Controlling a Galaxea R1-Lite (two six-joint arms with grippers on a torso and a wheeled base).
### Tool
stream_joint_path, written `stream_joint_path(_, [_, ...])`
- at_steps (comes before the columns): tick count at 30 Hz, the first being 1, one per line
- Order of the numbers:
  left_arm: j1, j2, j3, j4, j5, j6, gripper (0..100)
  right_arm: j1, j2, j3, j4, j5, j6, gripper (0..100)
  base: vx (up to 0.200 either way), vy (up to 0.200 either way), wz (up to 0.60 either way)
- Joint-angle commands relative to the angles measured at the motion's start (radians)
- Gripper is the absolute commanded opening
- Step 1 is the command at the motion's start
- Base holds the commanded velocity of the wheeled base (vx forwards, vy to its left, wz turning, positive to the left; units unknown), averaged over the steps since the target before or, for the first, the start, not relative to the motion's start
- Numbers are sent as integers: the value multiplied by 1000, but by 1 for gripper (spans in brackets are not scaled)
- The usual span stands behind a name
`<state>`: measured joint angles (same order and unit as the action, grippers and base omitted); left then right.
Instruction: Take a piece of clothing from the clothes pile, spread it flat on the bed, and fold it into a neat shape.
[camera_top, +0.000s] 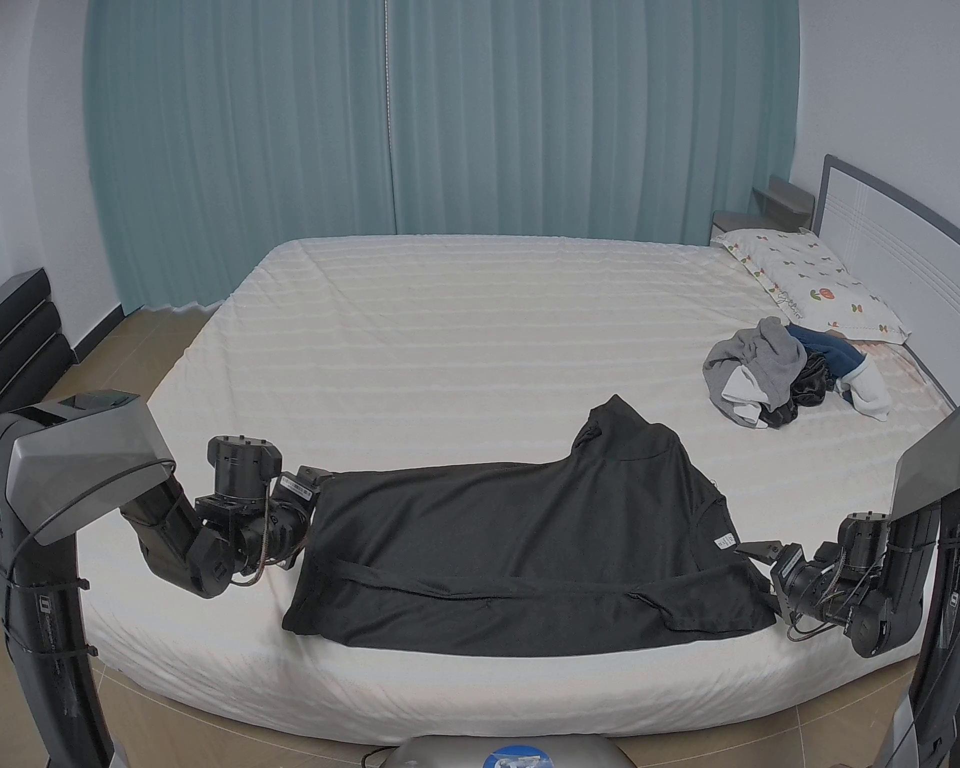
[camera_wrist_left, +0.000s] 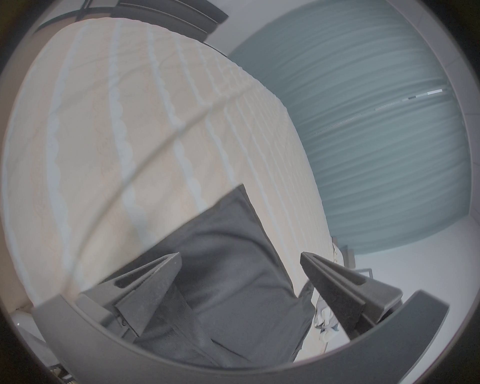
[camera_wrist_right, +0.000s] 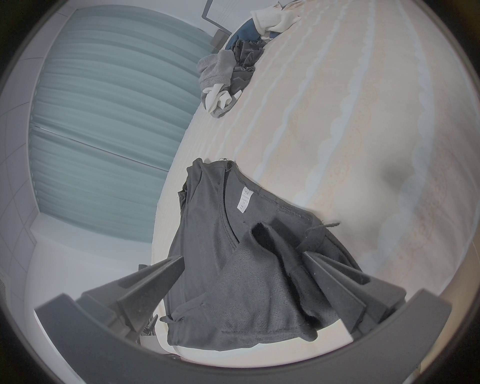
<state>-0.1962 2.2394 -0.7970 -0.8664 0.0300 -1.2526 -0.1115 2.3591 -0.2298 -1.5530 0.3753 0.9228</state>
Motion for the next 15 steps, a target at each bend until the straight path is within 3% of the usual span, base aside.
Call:
stream_joint_path(1, [44,-9,21,-6,-5,-16,100,0,-8,13,-7,1,2,100,0,0,0])
stream_joint_path(8, [63,-35,76,-11,-7,-36,100,0,-75,61,-7,4,8,100,0,0,0])
stream_joint_path(15, [58,-38,81,-8,-7,13,100,-10,-113,89,-7,4,8,100,0,0,0])
